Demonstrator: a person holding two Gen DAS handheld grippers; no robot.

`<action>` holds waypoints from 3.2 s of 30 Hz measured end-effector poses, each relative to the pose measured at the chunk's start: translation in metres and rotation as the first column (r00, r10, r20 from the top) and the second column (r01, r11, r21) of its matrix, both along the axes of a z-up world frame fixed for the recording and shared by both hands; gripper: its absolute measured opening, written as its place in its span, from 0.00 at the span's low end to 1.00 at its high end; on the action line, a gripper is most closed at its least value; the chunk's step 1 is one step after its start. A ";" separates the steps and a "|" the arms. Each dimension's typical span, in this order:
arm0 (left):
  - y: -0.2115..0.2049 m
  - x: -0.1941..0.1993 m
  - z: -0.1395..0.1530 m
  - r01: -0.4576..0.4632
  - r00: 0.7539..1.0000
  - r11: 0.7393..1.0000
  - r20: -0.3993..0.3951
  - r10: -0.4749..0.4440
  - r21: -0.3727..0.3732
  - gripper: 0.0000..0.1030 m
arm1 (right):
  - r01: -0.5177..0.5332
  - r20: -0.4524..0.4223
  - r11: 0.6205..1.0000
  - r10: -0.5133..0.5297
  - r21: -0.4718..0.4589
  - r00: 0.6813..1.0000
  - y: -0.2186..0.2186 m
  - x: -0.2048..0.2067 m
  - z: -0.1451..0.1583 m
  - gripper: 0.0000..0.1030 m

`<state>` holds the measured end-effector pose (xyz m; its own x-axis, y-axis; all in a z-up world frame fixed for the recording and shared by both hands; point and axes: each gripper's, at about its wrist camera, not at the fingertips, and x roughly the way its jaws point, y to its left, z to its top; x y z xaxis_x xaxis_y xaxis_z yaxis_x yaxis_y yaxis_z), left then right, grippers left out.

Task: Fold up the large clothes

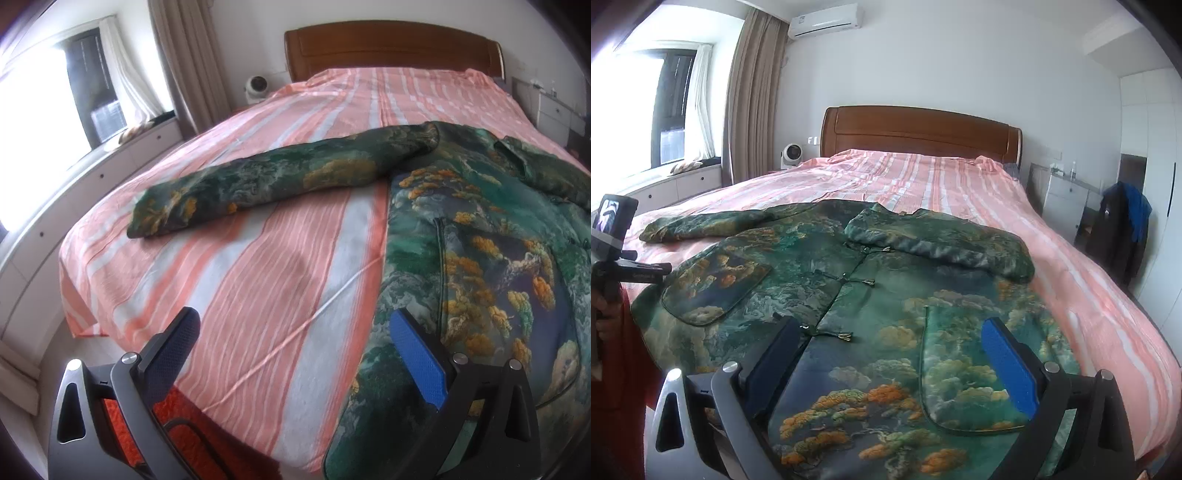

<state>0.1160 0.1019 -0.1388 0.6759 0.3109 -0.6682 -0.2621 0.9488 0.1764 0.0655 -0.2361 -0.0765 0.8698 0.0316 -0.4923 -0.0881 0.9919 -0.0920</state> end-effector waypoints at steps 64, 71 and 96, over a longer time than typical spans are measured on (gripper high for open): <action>0.223 0.137 -0.022 -0.403 0.870 0.554 -0.117 0.478 -0.728 0.80 | -0.114 -0.094 0.993 0.113 -0.008 0.989 0.025 0.001 -0.025 0.95; 0.174 0.176 0.052 -0.299 0.942 0.842 0.002 0.336 -0.448 0.11 | -0.124 -0.099 0.992 0.125 0.014 0.987 0.023 0.003 -0.027 0.95; -0.304 0.150 0.010 0.734 0.679 0.643 -0.255 -0.688 0.219 0.78 | 0.046 -0.056 0.958 -0.032 0.282 0.998 -0.060 -0.002 -0.011 0.95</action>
